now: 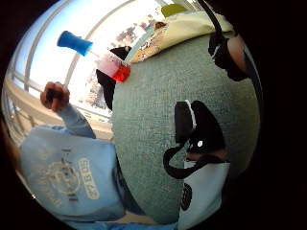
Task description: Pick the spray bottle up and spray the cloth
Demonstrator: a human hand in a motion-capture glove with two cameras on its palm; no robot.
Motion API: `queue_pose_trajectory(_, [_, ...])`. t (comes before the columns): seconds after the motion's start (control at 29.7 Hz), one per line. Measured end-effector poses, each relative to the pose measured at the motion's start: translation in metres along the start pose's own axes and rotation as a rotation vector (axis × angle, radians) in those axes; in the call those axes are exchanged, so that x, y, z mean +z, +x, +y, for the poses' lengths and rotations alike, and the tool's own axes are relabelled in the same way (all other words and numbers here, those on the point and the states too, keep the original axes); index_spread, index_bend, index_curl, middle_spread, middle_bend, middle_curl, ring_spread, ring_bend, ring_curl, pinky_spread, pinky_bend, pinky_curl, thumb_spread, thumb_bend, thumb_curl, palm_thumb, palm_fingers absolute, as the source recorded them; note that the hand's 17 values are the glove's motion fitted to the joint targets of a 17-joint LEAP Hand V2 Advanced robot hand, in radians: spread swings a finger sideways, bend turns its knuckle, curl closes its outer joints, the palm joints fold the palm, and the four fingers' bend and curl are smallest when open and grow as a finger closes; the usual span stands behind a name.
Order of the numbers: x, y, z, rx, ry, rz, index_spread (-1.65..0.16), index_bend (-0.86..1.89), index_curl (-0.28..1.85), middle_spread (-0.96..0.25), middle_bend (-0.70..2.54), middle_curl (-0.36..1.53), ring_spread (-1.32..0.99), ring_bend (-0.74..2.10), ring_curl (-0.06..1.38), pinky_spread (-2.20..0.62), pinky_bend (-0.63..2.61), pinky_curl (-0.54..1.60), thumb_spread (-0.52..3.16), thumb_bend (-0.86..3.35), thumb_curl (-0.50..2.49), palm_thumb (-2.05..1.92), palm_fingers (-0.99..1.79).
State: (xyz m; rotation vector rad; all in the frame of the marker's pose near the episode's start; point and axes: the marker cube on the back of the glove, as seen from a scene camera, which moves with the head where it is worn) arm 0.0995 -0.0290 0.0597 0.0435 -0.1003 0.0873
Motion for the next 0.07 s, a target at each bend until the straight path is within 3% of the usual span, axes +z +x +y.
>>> queue_pose_trajectory(0.07, [-0.0001,0.0002,-0.0004,0.001,0.000,0.001,-0.28,0.16,0.39,-0.08,0.43,0.44,-0.08,0.25,0.37,0.18,0.13,0.20,1.21,-0.01,0.41,0.79,0.89])
